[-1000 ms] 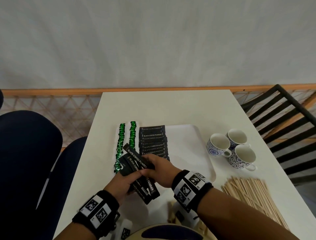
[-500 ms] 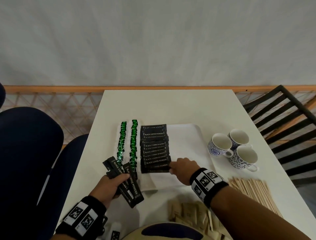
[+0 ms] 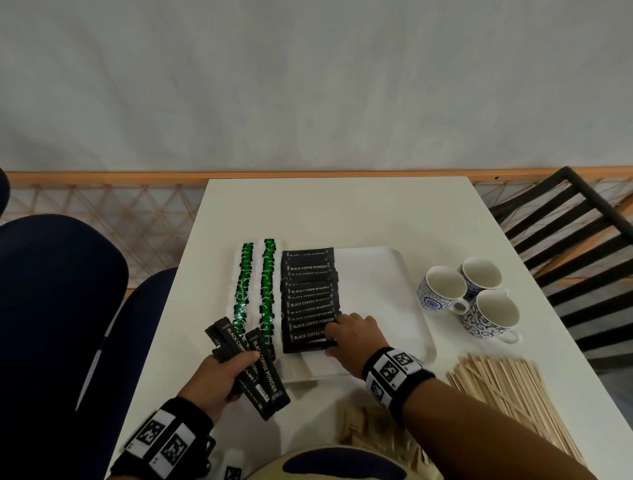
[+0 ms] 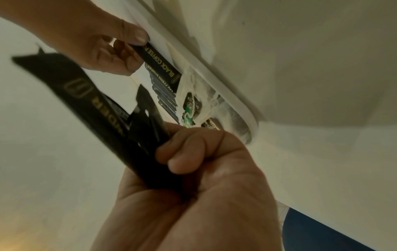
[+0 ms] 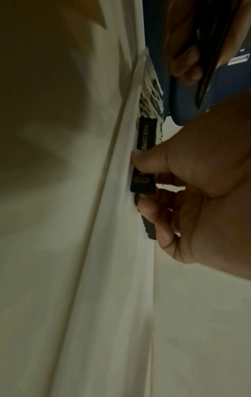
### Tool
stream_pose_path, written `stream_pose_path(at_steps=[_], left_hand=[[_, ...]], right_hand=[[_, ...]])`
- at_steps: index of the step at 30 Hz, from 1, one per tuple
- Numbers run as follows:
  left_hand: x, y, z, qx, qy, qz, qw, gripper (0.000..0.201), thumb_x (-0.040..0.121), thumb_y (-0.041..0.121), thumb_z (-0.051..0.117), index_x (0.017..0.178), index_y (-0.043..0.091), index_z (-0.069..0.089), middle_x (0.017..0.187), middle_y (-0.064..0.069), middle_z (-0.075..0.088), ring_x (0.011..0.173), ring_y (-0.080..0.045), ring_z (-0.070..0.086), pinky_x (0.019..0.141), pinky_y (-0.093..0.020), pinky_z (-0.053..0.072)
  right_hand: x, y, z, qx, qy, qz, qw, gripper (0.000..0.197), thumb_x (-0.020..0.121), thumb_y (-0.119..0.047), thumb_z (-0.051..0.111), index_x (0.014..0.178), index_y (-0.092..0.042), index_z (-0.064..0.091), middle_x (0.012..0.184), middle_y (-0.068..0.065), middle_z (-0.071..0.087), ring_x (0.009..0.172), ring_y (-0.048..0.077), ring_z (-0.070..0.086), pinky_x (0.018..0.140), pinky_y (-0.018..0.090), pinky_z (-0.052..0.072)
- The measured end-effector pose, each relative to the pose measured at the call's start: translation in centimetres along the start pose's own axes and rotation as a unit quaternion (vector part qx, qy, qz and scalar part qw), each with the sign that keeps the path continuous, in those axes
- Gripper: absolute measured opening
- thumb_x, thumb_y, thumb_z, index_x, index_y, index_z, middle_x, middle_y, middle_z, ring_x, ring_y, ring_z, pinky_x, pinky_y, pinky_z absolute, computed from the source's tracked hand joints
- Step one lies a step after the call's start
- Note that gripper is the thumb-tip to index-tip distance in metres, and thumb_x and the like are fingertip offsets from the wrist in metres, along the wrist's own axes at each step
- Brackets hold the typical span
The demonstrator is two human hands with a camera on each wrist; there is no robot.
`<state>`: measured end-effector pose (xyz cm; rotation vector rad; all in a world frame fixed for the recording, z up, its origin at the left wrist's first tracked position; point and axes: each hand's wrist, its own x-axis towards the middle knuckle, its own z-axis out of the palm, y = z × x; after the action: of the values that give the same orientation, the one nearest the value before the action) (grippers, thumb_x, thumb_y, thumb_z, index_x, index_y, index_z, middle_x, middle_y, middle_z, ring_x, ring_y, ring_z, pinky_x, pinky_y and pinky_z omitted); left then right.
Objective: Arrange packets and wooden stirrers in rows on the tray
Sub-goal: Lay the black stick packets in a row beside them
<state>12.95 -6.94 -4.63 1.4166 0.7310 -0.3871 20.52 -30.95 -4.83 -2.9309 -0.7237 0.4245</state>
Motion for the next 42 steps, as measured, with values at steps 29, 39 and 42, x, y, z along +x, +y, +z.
stream_pose_path(at_steps=[29, 39, 42], left_hand=[[0.0, 1.1, 2.3, -0.013, -0.025, -0.01, 1.0, 0.02, 0.085, 0.006, 0.066, 0.103, -0.002, 0.067, 0.093, -0.023, 0.07, 0.086, -0.036, 0.066, 0.094, -0.054, 0.048], [-0.6, 1.6, 3.2, -0.042, -0.07, 0.008, 0.997, 0.019, 0.085, 0.007, 0.065, 0.101, -0.005, 0.067, 0.09, -0.024, 0.07, 0.079, -0.034, 0.069, 0.07, -0.041, 0.059], [-0.8, 1.4, 2.6, -0.051, -0.065, -0.001, 0.997, 0.016, 0.088, 0.013, 0.064, 0.096, 0.0, 0.068, 0.088, -0.019, 0.07, 0.078, -0.03, 0.069, 0.073, -0.04, 0.058]], right_hand=[[0.4, -1.7, -0.9, 0.184, 0.058, -0.031, 0.981, 0.029, 0.096, -0.047, 0.047, 0.095, -0.021, 0.06, 0.09, -0.006, 0.058, 0.083, 0.014, 0.054, 0.078, 0.031, 0.047], [0.1, -2.7, -1.6, 0.307, -0.017, -0.013, 0.952, 0.014, 0.09, -0.026, 0.063, 0.104, -0.022, 0.061, 0.095, -0.006, 0.067, 0.082, 0.009, 0.059, 0.073, 0.02, 0.046], [0.4, -1.2, -1.4, 0.212, 0.023, 0.017, 0.977, 0.013, 0.092, -0.027, 0.056, 0.103, -0.023, 0.06, 0.102, -0.002, 0.066, 0.091, 0.019, 0.059, 0.081, 0.03, 0.047]])
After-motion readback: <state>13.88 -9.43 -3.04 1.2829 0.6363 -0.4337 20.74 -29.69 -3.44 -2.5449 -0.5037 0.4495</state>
